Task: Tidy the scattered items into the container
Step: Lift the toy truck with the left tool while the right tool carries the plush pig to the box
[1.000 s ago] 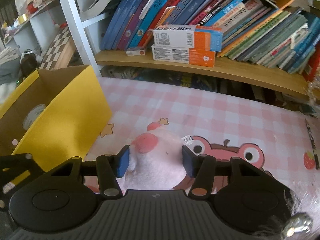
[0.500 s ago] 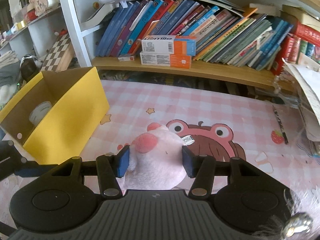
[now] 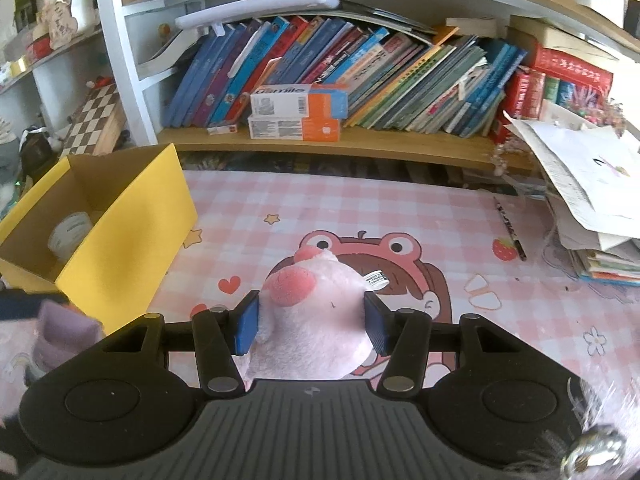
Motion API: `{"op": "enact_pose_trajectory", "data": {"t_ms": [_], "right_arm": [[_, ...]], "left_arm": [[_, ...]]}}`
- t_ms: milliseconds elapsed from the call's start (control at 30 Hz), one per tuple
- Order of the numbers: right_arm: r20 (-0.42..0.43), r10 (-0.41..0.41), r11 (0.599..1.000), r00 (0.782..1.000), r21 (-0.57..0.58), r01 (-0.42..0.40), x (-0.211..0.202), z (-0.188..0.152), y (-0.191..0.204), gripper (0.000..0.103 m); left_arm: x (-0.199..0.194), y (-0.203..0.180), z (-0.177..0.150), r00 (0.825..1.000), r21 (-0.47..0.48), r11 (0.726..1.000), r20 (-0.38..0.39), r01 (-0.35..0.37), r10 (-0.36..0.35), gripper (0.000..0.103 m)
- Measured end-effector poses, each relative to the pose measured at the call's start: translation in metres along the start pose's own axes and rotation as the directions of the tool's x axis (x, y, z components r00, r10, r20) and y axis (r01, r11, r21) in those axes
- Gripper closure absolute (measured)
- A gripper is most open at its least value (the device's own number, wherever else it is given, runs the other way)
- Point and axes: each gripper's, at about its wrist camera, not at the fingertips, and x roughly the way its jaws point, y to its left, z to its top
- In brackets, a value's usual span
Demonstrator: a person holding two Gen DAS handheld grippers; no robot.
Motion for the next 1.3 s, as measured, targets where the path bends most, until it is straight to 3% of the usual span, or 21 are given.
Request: {"op": "enact_pose_trajectory", "data": {"t_ms": [433, 700, 1300], "right_arm": [[0.014, -0.058, 0.998, 0.998, 0.036, 0.058, -0.022, -0.012, 0.026, 0.052], [0.064, -0.088, 0.995, 0.994, 0.045, 0.085, -0.044, -0.007, 0.048, 0.052], [0.164, -0.076, 0.994, 0.983, -0.064, 0.088, -0.064, 0.031, 0.116, 0.052]], "left_arm": [[-0.036, 0.03, -0.009, 0.997, 0.02, 1.0, 0.07, 0.016, -0.017, 0.041], [-0.059, 0.054, -0.013, 0.992, 0.008, 1.0, 0.127, 0.008, -0.009, 0.041], [-0.096, 0.129, -0.034, 0.971, -0.108, 0.992, 0.22, -0.068, 0.09, 0.041]]}}
